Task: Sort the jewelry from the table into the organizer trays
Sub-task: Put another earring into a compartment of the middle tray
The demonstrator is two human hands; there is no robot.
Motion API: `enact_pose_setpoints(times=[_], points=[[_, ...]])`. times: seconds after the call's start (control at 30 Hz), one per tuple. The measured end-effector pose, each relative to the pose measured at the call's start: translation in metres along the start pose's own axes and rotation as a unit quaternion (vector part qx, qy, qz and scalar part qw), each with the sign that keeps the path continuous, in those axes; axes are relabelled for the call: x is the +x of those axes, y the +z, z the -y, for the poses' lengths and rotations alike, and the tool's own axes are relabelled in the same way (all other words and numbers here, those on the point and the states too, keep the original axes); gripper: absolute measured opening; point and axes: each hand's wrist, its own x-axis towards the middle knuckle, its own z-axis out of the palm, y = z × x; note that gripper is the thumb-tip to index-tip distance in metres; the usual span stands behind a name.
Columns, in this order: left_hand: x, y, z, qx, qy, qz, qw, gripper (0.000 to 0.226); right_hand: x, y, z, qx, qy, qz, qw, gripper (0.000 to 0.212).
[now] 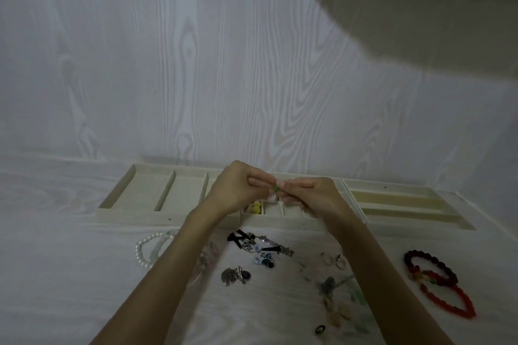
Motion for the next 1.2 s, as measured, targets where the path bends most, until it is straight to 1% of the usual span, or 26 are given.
enact_pose_setpoints(times=[0.1, 0.17, 0.23, 0.3, 0.37, 0.5, 0.63, 0.73, 0.8, 0.9, 1.07, 1.2], points=[[0.001, 0.0, 0.004, 0.012, -0.002, -0.009, 1.0, 0.02, 0.007, 0.003, -0.006, -0.004, -0.003, -0.007, 1.0, 0.017], [0.0, 0.001, 0.004, 0.027, -0.019, -0.014, 0.999, 0.027, 0.011, 0.005, -0.008, 0.004, -0.008, -0.02, 1.0, 0.017], [-0.001, 0.002, 0.003, 0.064, -0.031, -0.026, 0.997, 0.034, 0.013, 0.005, -0.008, 0.006, -0.007, -0.024, 1.0, 0.015], [-0.001, 0.006, 0.007, 0.097, -0.042, -0.027, 0.994, 0.036, 0.014, 0.006, -0.013, -0.004, 0.006, -0.016, 1.0, 0.016], [-0.002, 0.011, 0.012, 0.13, -0.044, -0.021, 0.99, 0.033, 0.013, 0.006, -0.015, -0.014, 0.007, -0.007, 1.0, 0.019], [-0.003, 0.018, 0.018, 0.19, -0.039, -0.015, 0.981, 0.015, 0.01, 0.003, -0.016, -0.013, 0.018, 0.021, 1.0, 0.017], [-0.002, 0.018, 0.017, 0.241, -0.021, 0.002, 0.97, 0.013, 0.014, -0.002, -0.02, -0.092, -0.007, 0.004, 0.996, 0.009], [-0.003, 0.014, 0.014, 0.273, 0.002, 0.007, 0.962, 0.011, 0.014, -0.004, -0.02, -0.121, -0.022, 0.005, 0.992, 0.011], [-0.004, 0.011, 0.01, 0.316, 0.012, 0.002, 0.949, 0.008, 0.014, -0.003, -0.022, -0.15, -0.032, 0.002, 0.988, 0.015], [-0.005, 0.009, 0.007, 0.374, 0.032, 0.002, 0.927, 0.011, 0.017, 0.0, -0.028, -0.211, -0.037, -0.007, 0.977, 0.019], [-0.01, 0.011, -0.001, 0.417, 0.028, 0.033, 0.908, 0.018, 0.019, 0.002, -0.034, -0.275, -0.039, -0.023, 0.96, 0.019], [-0.01, 0.011, -0.003, 0.438, 0.034, 0.051, 0.897, 0.025, 0.018, 0.002, -0.036, -0.301, -0.068, -0.033, 0.951, 0.017]])
